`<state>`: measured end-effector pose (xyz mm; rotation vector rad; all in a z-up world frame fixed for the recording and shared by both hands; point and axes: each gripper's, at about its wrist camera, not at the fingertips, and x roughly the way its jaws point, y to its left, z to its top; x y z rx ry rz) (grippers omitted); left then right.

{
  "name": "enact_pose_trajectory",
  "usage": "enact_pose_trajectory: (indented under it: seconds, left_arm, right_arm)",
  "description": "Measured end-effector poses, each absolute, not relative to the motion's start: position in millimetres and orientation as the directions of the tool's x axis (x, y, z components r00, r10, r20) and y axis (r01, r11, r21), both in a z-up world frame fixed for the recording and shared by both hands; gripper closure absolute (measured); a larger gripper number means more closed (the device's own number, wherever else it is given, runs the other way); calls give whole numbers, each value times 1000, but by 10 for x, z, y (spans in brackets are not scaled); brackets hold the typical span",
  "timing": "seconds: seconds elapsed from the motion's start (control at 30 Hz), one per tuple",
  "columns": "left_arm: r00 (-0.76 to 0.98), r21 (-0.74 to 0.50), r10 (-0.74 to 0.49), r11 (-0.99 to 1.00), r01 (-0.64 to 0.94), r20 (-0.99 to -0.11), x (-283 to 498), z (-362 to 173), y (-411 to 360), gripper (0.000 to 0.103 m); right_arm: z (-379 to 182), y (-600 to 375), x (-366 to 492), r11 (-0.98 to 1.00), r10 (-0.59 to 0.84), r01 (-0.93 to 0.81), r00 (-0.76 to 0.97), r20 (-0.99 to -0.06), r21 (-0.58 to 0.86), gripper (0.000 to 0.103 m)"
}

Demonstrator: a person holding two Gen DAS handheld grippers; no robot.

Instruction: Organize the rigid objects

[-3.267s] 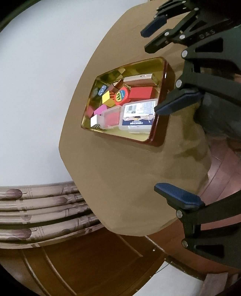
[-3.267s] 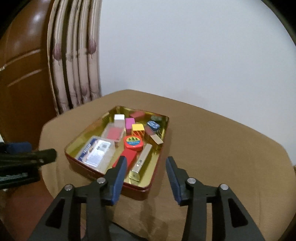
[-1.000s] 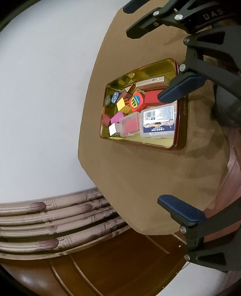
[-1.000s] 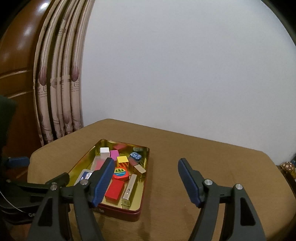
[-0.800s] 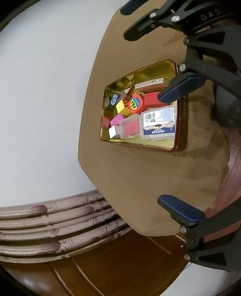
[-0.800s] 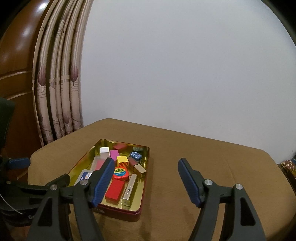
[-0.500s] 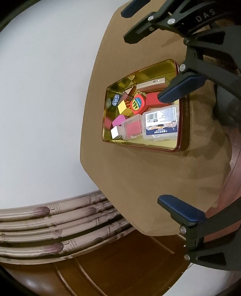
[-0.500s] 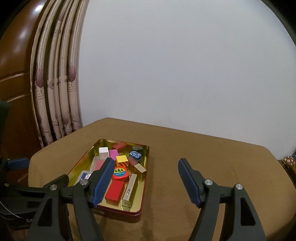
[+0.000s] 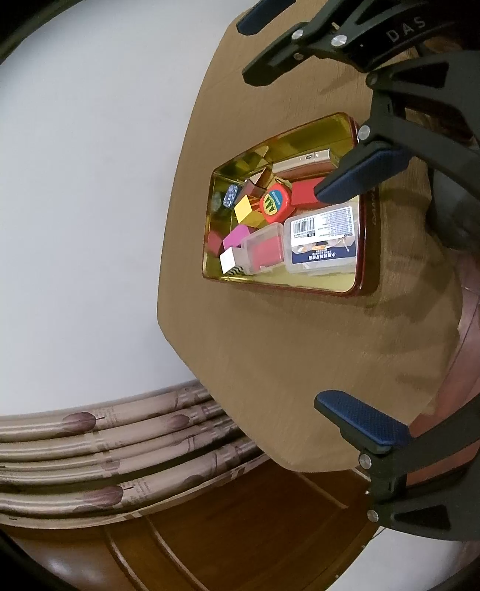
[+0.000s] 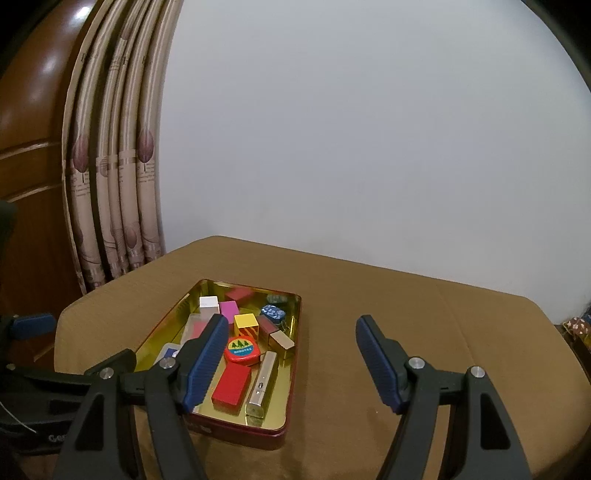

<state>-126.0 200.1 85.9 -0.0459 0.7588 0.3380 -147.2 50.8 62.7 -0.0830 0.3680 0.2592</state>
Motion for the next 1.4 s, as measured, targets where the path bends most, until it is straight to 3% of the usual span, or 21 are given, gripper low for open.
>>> enact_pose_trajectory:
  seconds: [1.07, 1.3, 1.4]
  left_arm:
    - [648, 110, 268, 955, -274, -713, -1174, 765, 1989, 2]
    - [684, 129, 307, 946, -299, -662, -1200, 778, 1961, 2]
    - [684, 81, 266, 953, -291, -679, -1180, 760, 2015, 2]
  right_arm:
    - [567, 528, -1400, 960, 248, -280, 888, -388, -26, 30]
    - [538, 530, -1377, 958, 255, -286, 882, -396, -19, 30]
    - [526, 516, -1362, 958, 262, -288, 878, -400, -4, 30]
